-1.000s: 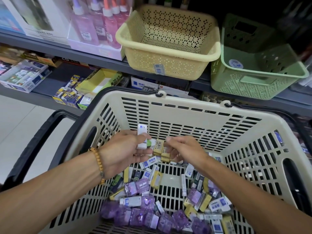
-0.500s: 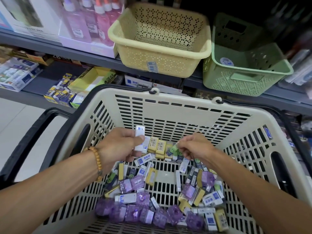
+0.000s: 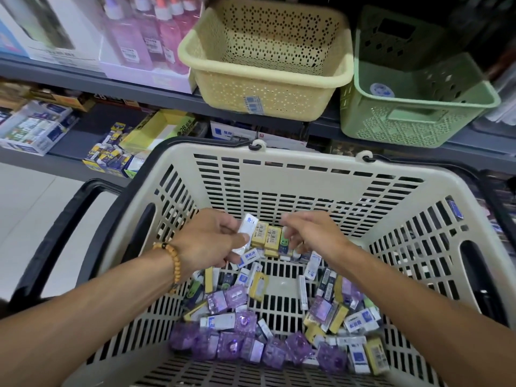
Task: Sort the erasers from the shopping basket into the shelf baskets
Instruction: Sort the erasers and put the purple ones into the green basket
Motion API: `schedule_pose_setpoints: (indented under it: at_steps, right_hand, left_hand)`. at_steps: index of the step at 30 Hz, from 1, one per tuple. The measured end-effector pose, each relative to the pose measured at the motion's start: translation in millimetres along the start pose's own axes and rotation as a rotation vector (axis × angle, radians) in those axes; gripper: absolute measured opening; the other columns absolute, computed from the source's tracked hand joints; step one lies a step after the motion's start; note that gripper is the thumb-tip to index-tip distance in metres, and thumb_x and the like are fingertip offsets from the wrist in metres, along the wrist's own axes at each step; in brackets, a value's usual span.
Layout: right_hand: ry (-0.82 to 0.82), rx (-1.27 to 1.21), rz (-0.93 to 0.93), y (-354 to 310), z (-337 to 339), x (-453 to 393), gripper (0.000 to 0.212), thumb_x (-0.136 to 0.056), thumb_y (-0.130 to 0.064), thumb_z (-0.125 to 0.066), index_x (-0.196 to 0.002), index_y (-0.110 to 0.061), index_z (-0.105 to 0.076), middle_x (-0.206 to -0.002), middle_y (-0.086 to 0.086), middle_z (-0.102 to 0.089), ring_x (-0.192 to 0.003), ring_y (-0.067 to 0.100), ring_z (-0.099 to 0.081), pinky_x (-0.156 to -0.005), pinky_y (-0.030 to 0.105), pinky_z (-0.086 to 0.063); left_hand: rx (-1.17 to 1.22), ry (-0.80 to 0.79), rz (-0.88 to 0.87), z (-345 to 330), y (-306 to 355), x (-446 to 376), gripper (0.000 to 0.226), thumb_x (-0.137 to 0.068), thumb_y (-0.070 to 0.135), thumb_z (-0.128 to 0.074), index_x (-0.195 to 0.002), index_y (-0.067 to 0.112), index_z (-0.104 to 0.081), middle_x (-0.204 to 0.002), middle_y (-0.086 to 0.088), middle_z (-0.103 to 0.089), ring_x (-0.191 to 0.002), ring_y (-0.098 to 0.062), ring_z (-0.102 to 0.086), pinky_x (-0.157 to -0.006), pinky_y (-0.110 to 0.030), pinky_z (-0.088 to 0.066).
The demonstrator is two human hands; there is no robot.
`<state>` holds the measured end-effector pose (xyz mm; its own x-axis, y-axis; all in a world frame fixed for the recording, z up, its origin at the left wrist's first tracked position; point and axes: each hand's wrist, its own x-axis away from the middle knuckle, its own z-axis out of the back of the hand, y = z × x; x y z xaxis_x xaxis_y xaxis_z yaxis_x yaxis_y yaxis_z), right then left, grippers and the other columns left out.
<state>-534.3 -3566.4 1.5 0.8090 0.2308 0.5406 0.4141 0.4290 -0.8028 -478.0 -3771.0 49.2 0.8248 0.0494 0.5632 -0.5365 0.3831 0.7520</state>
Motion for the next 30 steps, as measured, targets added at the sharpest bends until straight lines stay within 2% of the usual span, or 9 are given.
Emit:
schedule_pose_setpoints:
  at_steps: [2, 4, 8, 12, 16, 21, 24, 26, 30]
  right_hand:
    - [-0.194, -0.044, 0.041, -14, -9, 15, 0.022, -0.092, -0.040, -0.064, -0.102, -0.022, -0.071, -0.088, 0.000, -0.074, -0.069, 0.012, -0.068, -0.060, 0.021, -0.052]
    - [-0.271, -0.003, 0.087, -21, -19, 26, 0.015, -0.093, -0.031, -0.065, -0.099, -0.018, -0.070, -0.085, -0.001, -0.075, -0.070, 0.012, -0.069, -0.061, 0.021, -0.054]
    - [-0.140, 0.144, 0.114, -22, -6, 41, 0.013, -0.095, -0.021, -0.062, -0.088, -0.014, -0.069, -0.083, 0.009, -0.074, -0.066, 0.010, -0.068, -0.061, 0.020, -0.056]
    - [-0.056, 0.213, 0.120, -13, 33, 56, 0.014, -0.095, -0.024, -0.062, -0.085, -0.015, -0.065, -0.080, 0.003, -0.069, -0.059, 0.002, -0.067, -0.052, 0.014, -0.049]
    - [-0.052, 0.259, 0.134, -3, 46, 59, 0.017, -0.094, -0.027, -0.064, -0.080, -0.018, -0.065, -0.080, 0.001, -0.070, -0.066, 0.006, -0.071, -0.066, 0.029, -0.058]
    - [-0.035, 0.244, 0.189, -13, 49, 52, 0.017, -0.094, -0.029, -0.064, -0.082, -0.017, -0.067, -0.081, 0.006, -0.072, -0.076, 0.016, -0.073, -0.072, 0.034, -0.059]
    - [-0.021, 0.194, 0.208, -18, 51, 51, 0.016, -0.094, -0.028, -0.064, -0.086, -0.014, -0.067, -0.083, 0.007, -0.072, -0.075, 0.015, -0.073, -0.076, 0.040, -0.060]
    - [-0.020, 0.191, 0.209, -18, 51, 52, 0.016, -0.094, -0.027, -0.064, -0.089, -0.013, -0.067, -0.086, 0.009, -0.073, -0.077, 0.017, -0.073, -0.079, 0.044, -0.060]
    - [-0.021, 0.207, 0.204, -16, 49, 53, 0.015, -0.095, -0.028, -0.063, -0.091, -0.014, -0.068, -0.089, 0.010, -0.073, -0.082, 0.020, -0.073, -0.082, 0.045, -0.060]
  left_hand:
    - [-0.058, -0.051, -0.036, -5, 2, -1, 0.007, -0.090, 0.017, -0.067, -0.096, 0.015, -0.070, -0.092, -0.002, -0.072, -0.070, -0.012, -0.073, -0.049, -0.016, -0.049]
    - [-0.082, -0.116, -0.077, -13, 4, -1, 0.006, -0.088, 0.016, -0.069, -0.094, 0.016, -0.071, -0.091, -0.003, -0.071, -0.070, -0.015, -0.073, -0.050, -0.017, -0.050]
    - [-0.264, -0.135, -0.190, -23, -2, -10, 0.013, -0.080, 0.021, -0.078, -0.089, 0.016, -0.070, -0.082, 0.000, -0.070, -0.074, -0.018, -0.071, -0.063, -0.025, -0.059]
    - [-0.746, -0.154, -0.133, -31, -27, -33, 0.047, -0.086, 0.043, -0.068, -0.117, 0.009, -0.061, -0.112, -0.006, -0.065, -0.101, -0.023, -0.063, -0.088, -0.036, -0.053]
    - [-1.042, -0.090, -0.132, -57, -57, -46, 0.058, -0.082, 0.059, -0.062, -0.112, 0.011, -0.049, -0.108, -0.009, -0.054, -0.092, -0.020, -0.050, -0.075, -0.031, -0.045]
    - [-0.867, 0.108, -0.205, -77, -83, -44, 0.074, -0.068, 0.052, -0.081, -0.119, 0.017, -0.040, -0.107, -0.001, -0.047, -0.102, -0.022, -0.053, -0.077, -0.029, -0.046]
    - [-0.834, 0.020, -0.177, -78, -77, -45, 0.082, -0.063, 0.044, -0.086, -0.124, 0.016, -0.040, -0.111, 0.001, -0.055, -0.099, -0.019, -0.057, -0.078, -0.030, -0.052]
    - [-0.941, -0.123, -0.139, -83, -77, -42, 0.067, -0.070, 0.041, -0.079, -0.122, 0.015, -0.045, -0.112, -0.004, -0.057, -0.095, -0.020, -0.057, -0.078, -0.032, -0.054]
    - [-1.084, -0.231, -0.150, -89, -78, -36, 0.052, -0.078, 0.039, -0.072, -0.118, 0.017, -0.046, -0.110, -0.005, -0.039, -0.084, -0.017, -0.049, -0.069, -0.028, -0.043]
